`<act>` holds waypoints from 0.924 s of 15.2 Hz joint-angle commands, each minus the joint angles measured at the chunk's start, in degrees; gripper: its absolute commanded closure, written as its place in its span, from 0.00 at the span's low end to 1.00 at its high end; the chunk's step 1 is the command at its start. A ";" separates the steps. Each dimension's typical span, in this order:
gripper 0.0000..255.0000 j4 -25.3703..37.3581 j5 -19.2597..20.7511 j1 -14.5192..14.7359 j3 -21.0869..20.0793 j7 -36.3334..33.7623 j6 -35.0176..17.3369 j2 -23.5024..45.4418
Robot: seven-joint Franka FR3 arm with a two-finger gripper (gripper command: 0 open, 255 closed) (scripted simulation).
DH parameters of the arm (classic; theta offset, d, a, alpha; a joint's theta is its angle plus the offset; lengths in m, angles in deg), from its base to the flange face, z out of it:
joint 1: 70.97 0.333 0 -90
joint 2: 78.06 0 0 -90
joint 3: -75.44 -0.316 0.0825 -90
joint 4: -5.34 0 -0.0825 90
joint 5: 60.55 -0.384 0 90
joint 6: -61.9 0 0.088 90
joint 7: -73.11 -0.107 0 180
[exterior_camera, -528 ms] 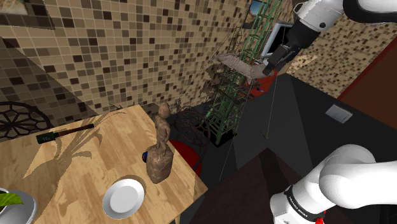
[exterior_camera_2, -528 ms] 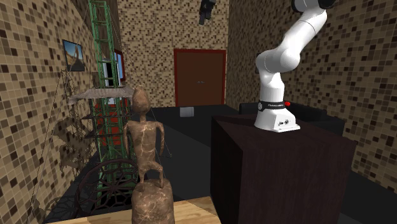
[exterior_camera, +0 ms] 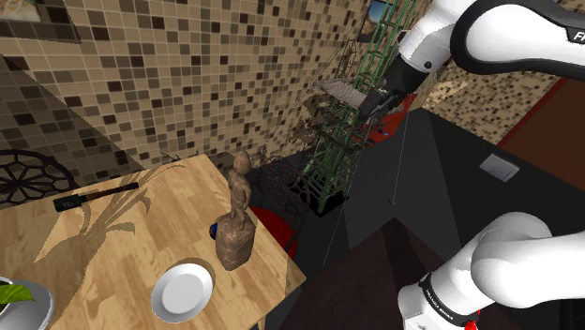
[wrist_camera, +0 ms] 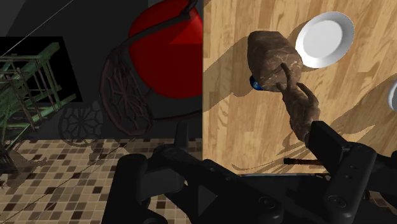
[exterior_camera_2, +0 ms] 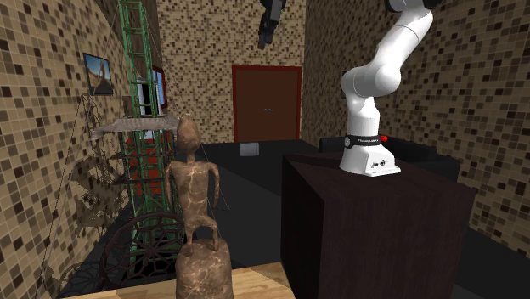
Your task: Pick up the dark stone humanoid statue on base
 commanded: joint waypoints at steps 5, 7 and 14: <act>0.00 -4.89 -1.86 1.08 -4.81 -5.07 -11.58 5.37; 0.00 -5.57 -2.15 1.22 -6.54 -6.83 -15.50 8.19; 0.00 -5.19 -0.54 0.64 -12.94 -14.28 -28.75 20.52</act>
